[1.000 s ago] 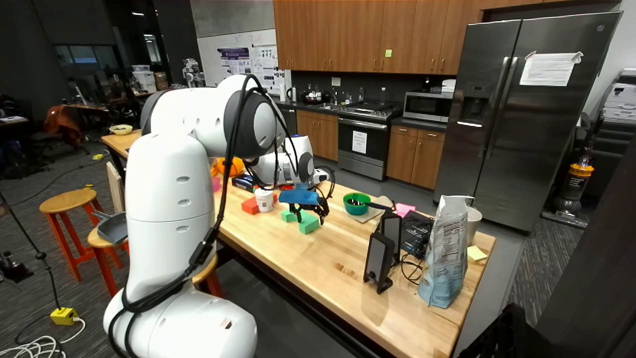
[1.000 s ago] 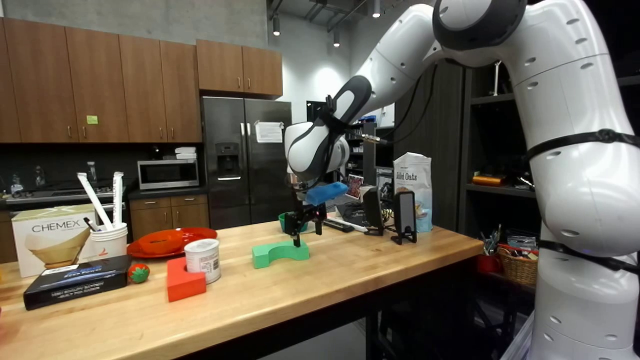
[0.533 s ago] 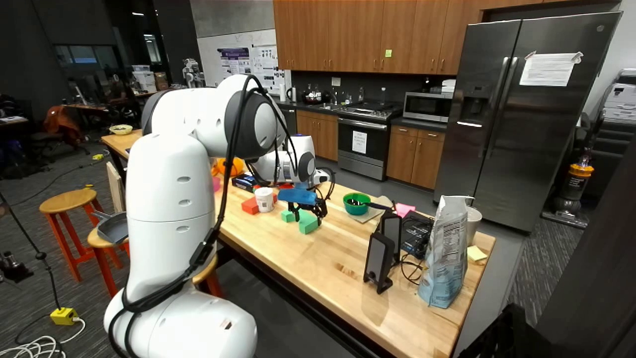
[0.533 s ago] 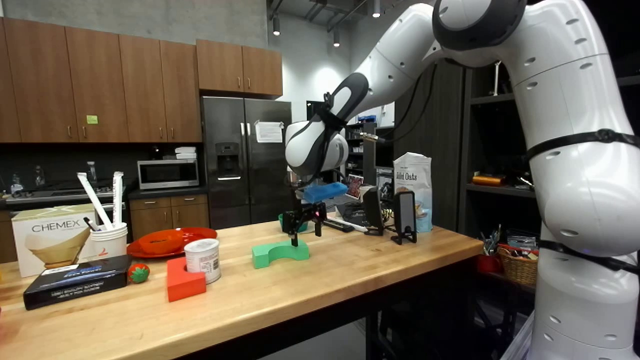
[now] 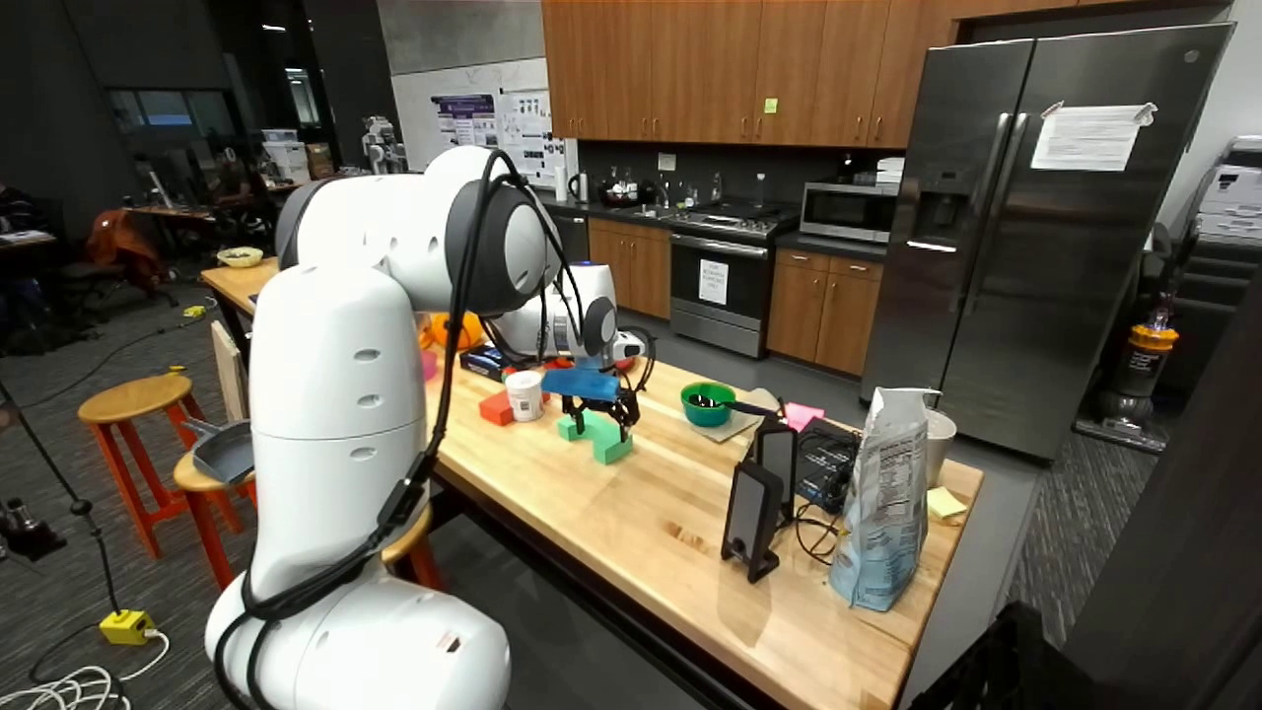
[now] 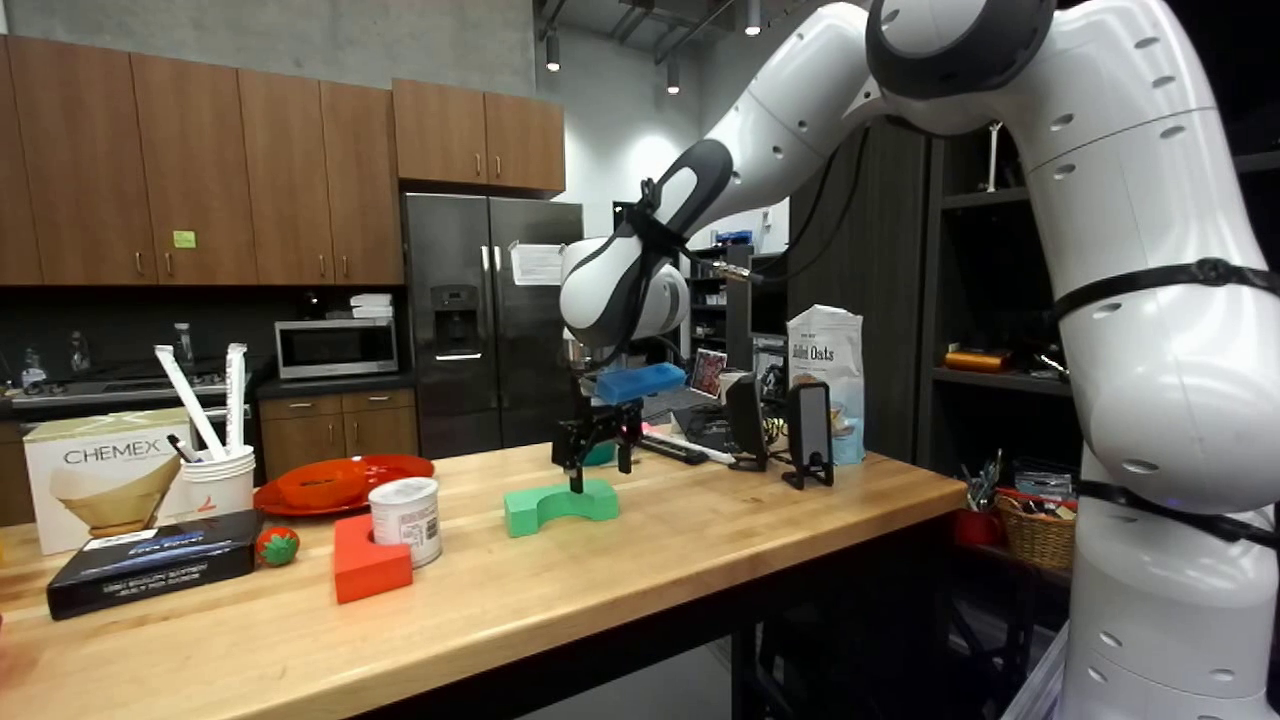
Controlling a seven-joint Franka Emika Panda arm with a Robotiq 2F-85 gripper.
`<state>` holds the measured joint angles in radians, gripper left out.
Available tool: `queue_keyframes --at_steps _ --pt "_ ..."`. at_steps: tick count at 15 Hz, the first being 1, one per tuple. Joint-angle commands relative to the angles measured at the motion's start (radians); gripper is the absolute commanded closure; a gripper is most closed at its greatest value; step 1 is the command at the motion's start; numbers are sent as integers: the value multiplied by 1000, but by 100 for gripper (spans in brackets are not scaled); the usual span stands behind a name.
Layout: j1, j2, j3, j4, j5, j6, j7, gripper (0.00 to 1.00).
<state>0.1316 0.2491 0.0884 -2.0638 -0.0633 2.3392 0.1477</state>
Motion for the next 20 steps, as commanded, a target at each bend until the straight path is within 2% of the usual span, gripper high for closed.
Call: queue_keyframes --at_steps 1,8,11,20 --pt "0 17 11 19 40 -39 -21 0" --pt "0 73 7 37 39 -38 -21 0" --pt "-6 79 30 42 93 -20 -50 0" --pt "-20 56 121 44 334 20 -258 0"
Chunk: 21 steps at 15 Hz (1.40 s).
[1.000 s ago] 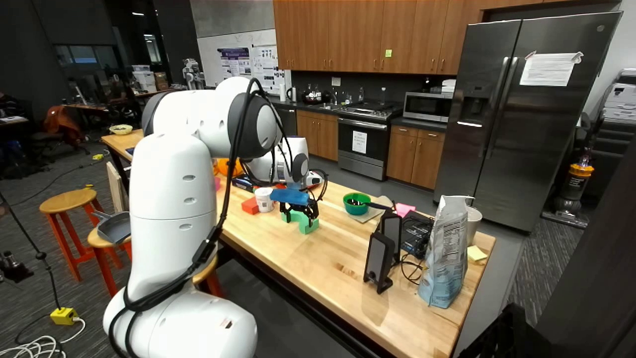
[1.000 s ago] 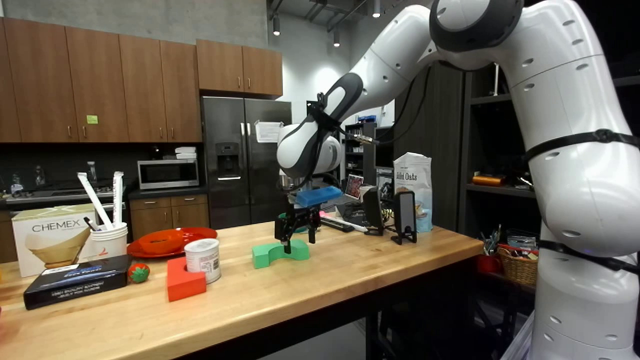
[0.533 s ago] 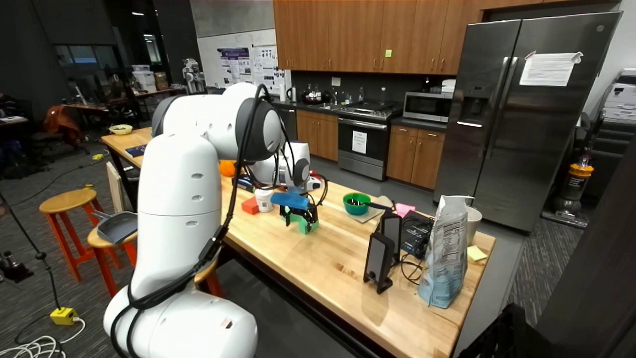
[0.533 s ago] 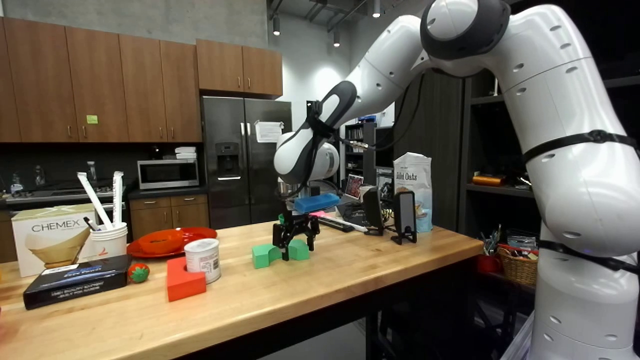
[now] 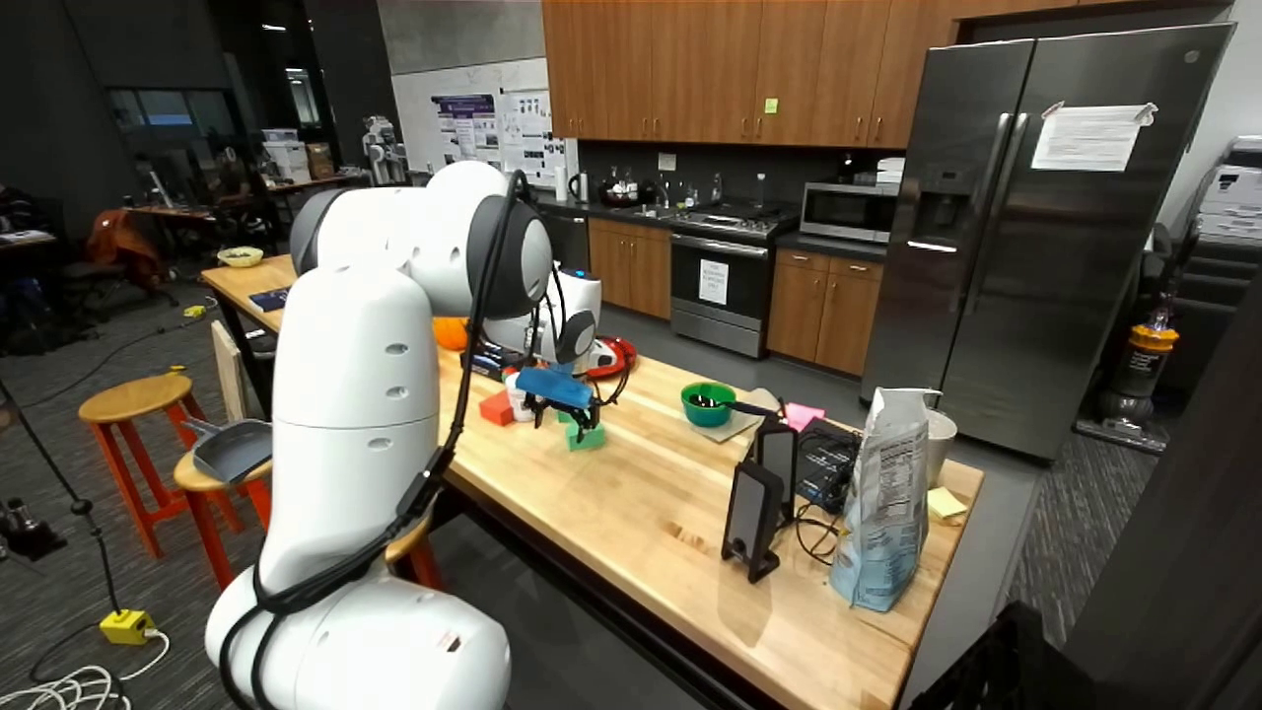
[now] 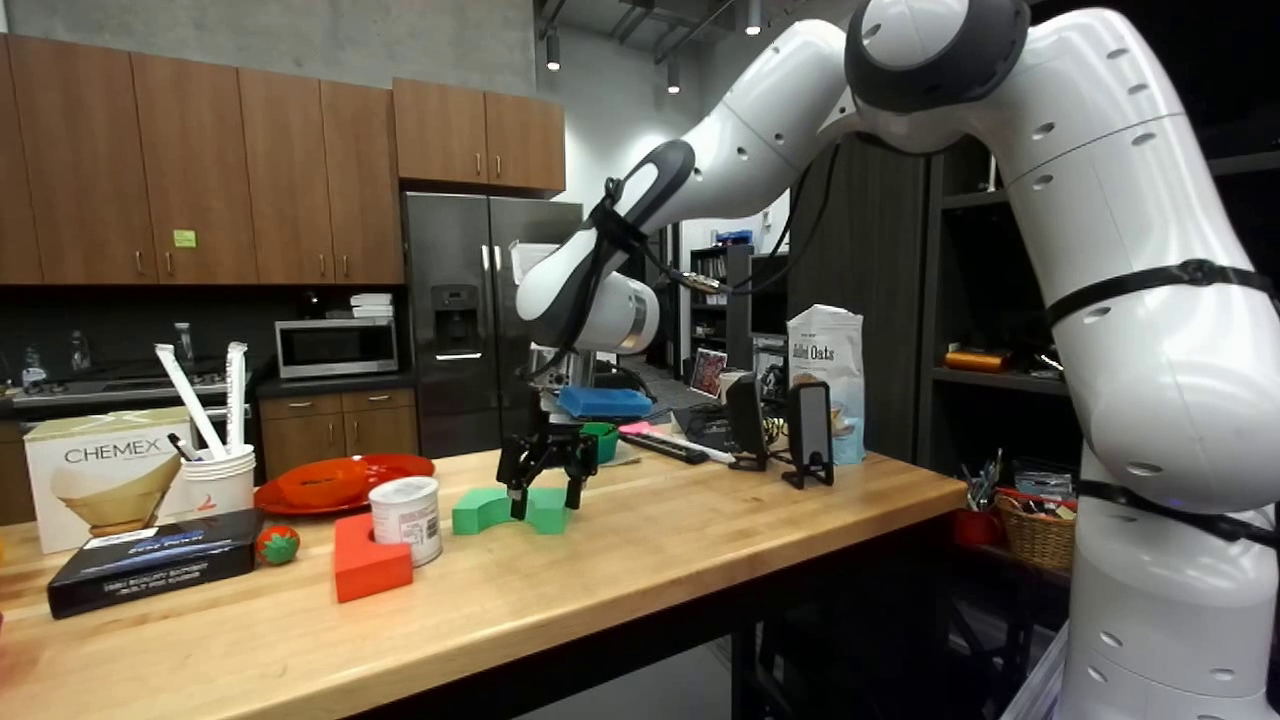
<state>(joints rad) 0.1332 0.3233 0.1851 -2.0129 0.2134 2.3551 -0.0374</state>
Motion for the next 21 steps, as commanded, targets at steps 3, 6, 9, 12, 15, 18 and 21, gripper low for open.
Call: queue_keyframes --at_steps 3,6,9,12,15,18,21 --pt "-21 -16 39 -8 107 -2 -119 0" --pt "-19 -17 53 -11 145 -1 -157 0" --pt "-21 -24 66 -17 173 5 -202 0" --pt "-9 -43 50 -34 115 47 -220 0" --pt "-6 -71 21 -27 5 71 -220 0" --pt "-12 -101 -3 -19 -88 88 -215 0" --pt "-19 -117 -9 -15 -112 101 -230 0"
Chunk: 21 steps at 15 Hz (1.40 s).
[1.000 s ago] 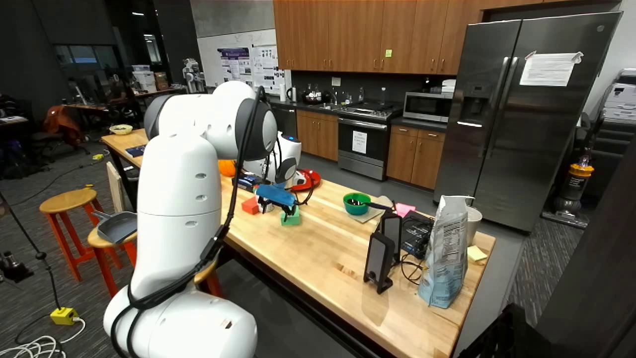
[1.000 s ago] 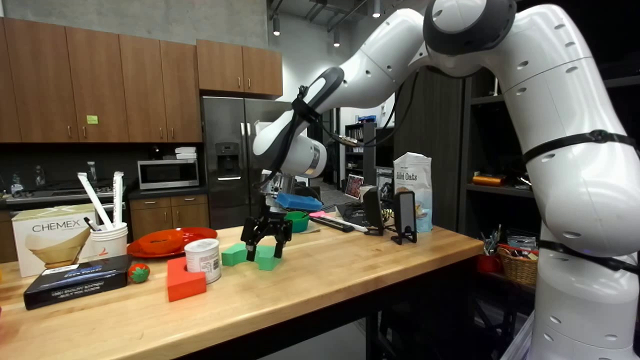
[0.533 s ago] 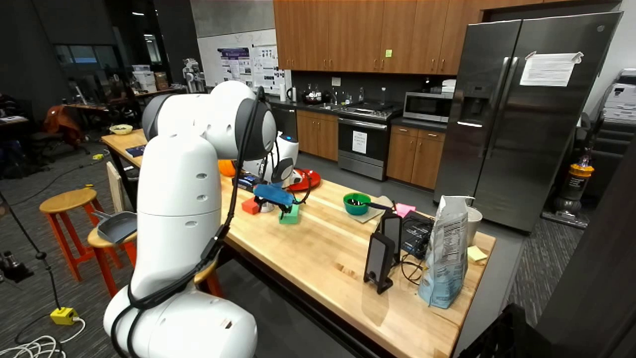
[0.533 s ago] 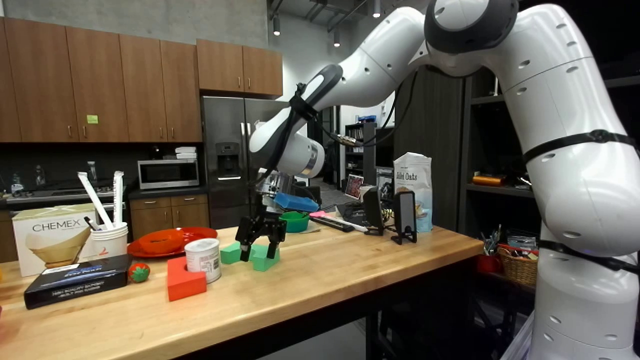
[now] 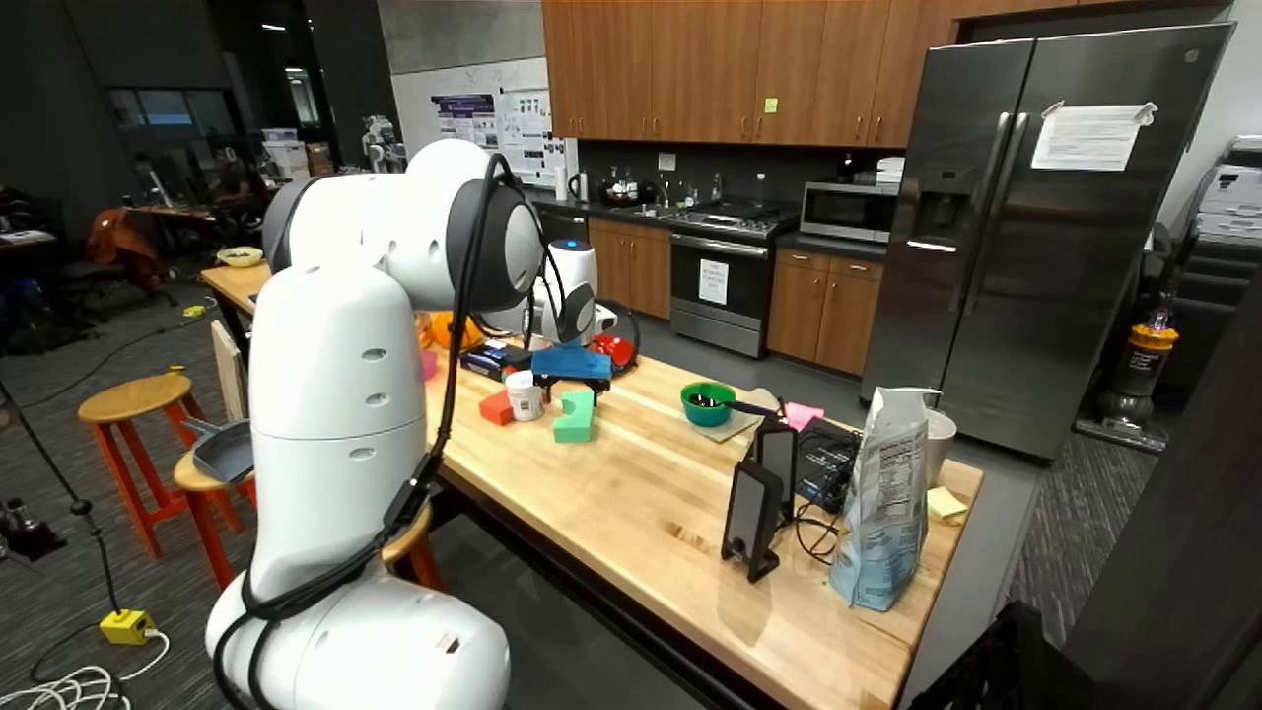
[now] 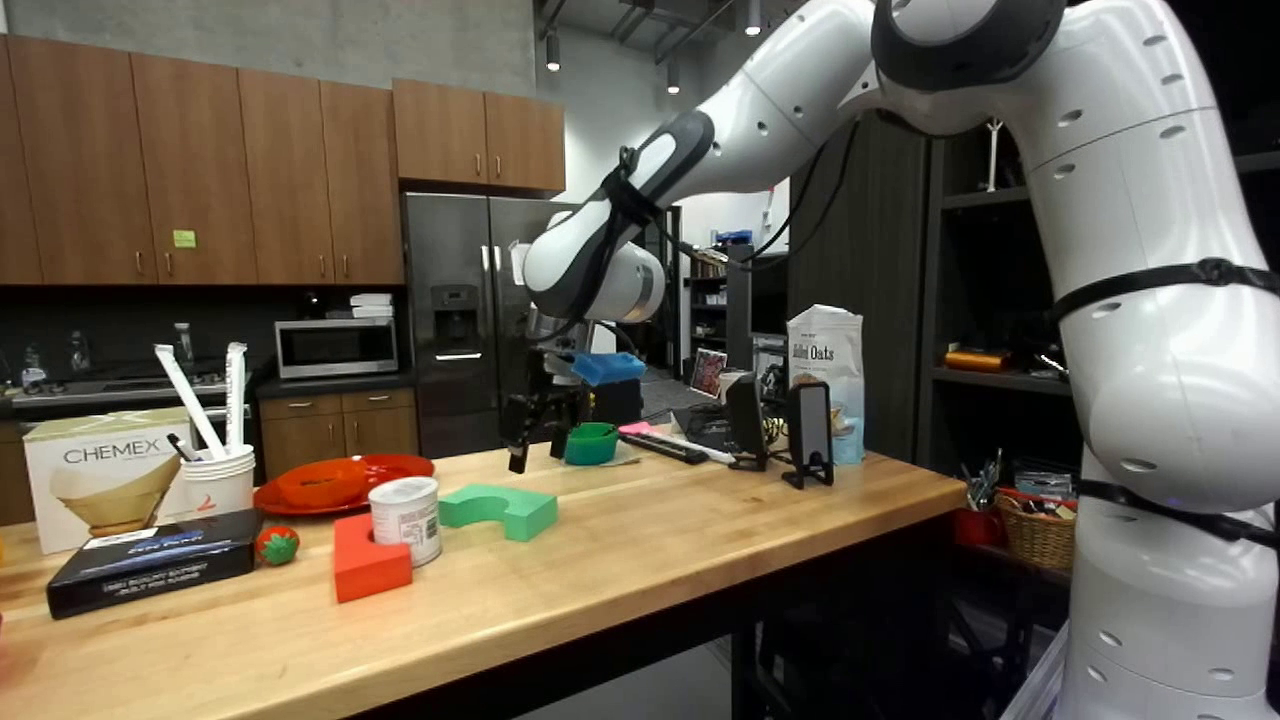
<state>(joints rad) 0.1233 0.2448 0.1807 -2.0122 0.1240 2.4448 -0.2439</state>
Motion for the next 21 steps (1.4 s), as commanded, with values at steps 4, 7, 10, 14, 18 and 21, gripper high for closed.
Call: queue_keyframes --at_steps 4,7,10,14,18,21 --pt "-15 -37 11 -17 14 9 -67 0" --pt "-18 -24 18 -19 29 11 -92 0" --pt "-26 -8 25 -22 49 14 -131 0" --pt "-34 11 30 -27 80 4 -186 0" --pt "-44 33 39 -32 106 2 -225 0" --pt "-54 45 47 -35 129 13 -249 0"
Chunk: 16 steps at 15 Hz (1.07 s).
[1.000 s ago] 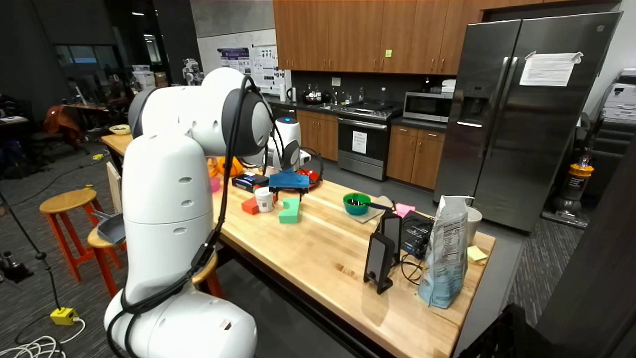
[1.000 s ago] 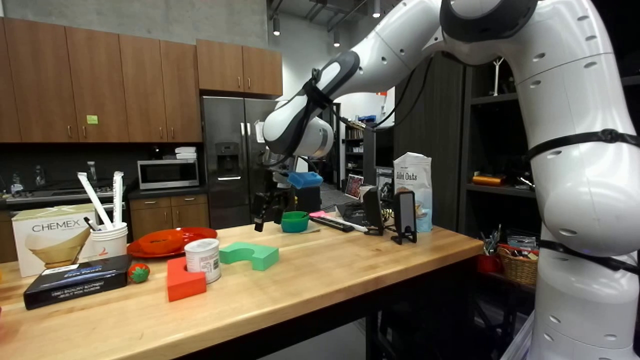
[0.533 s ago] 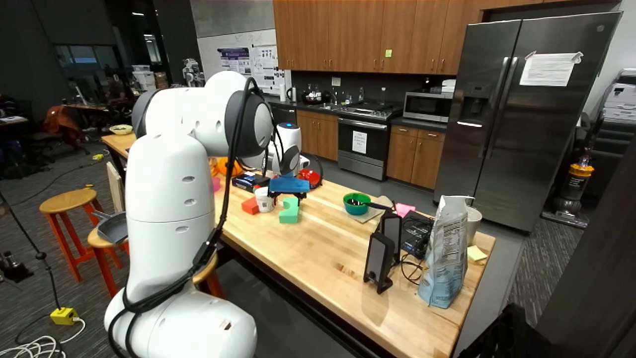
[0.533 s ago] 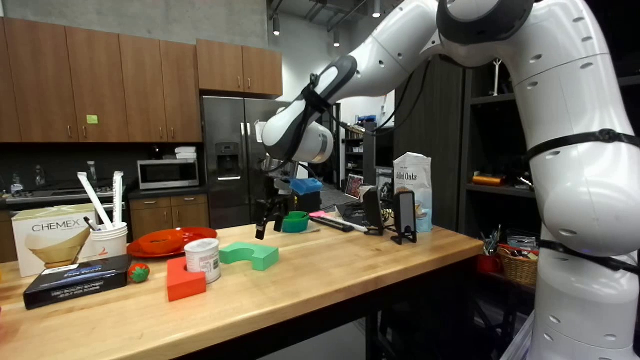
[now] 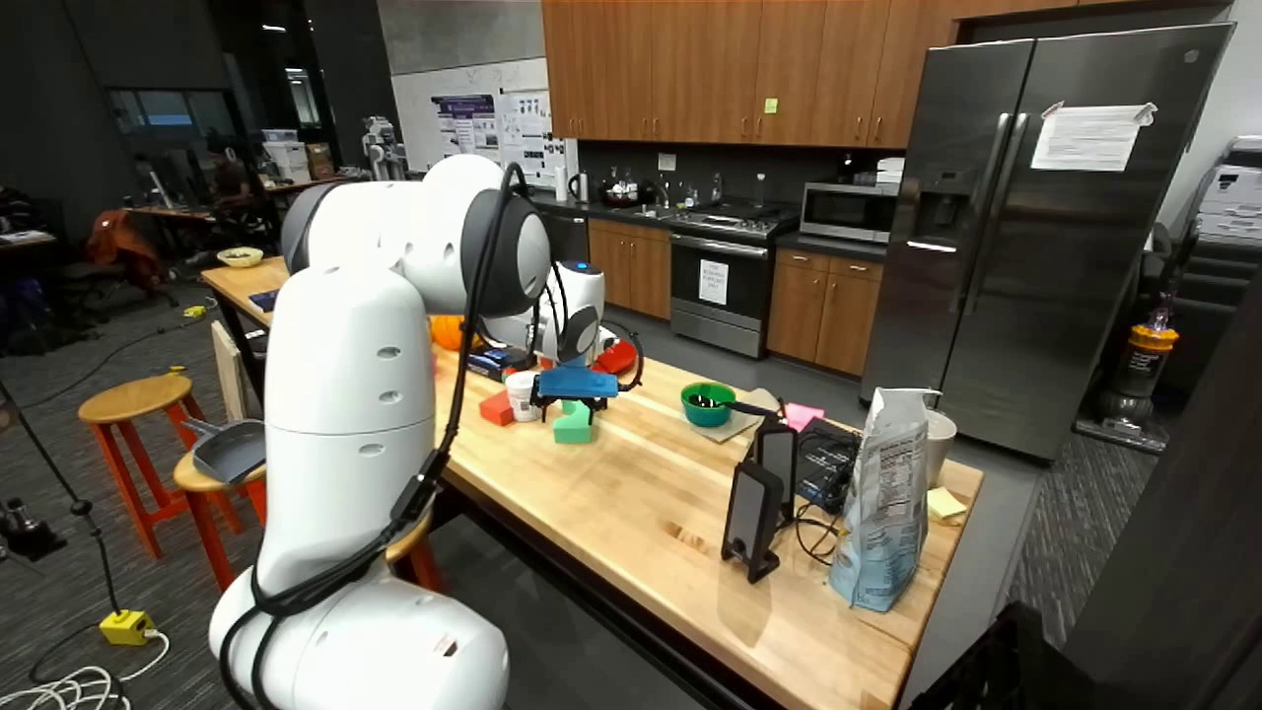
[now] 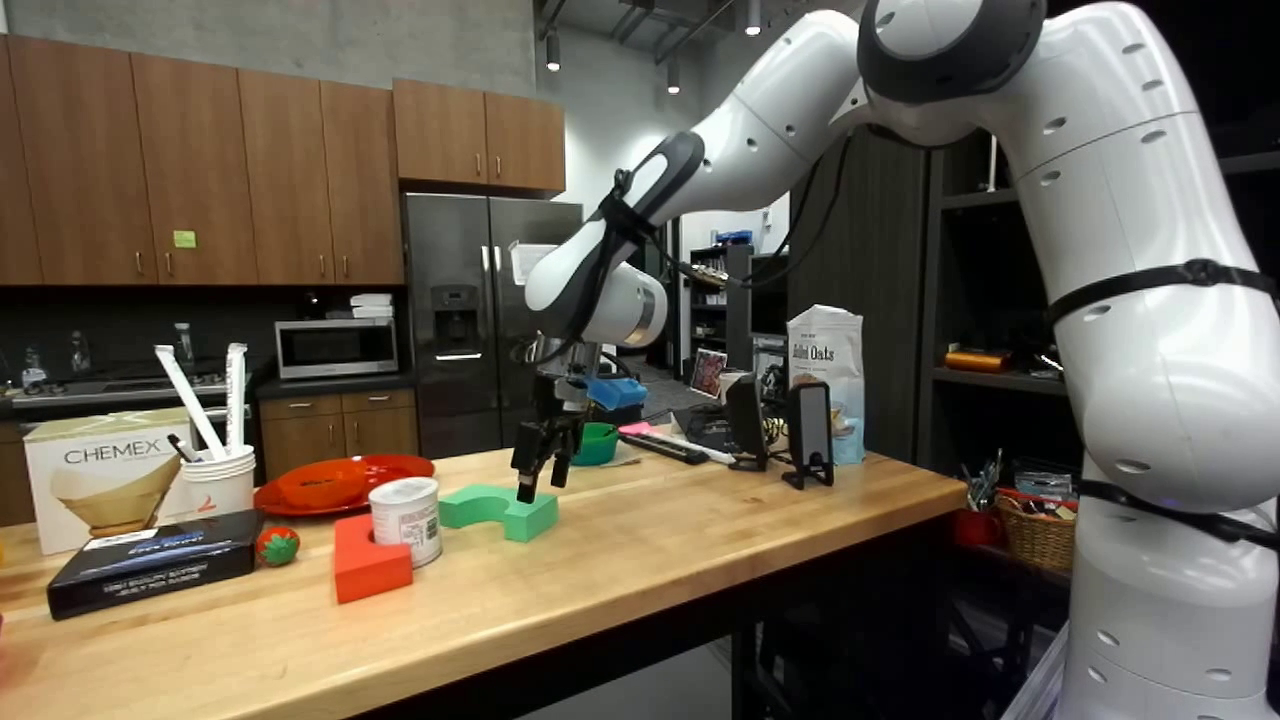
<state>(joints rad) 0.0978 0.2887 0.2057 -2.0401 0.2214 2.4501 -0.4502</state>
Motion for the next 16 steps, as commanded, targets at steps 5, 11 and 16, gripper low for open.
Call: queue_keyframes --at_steps 5,11,16 --pt "-38 15 31 1 102 66 -12 0" --pt "-9 31 13 -18 51 184 93 0" --pt "4 61 -2 -50 -31 229 157 0"
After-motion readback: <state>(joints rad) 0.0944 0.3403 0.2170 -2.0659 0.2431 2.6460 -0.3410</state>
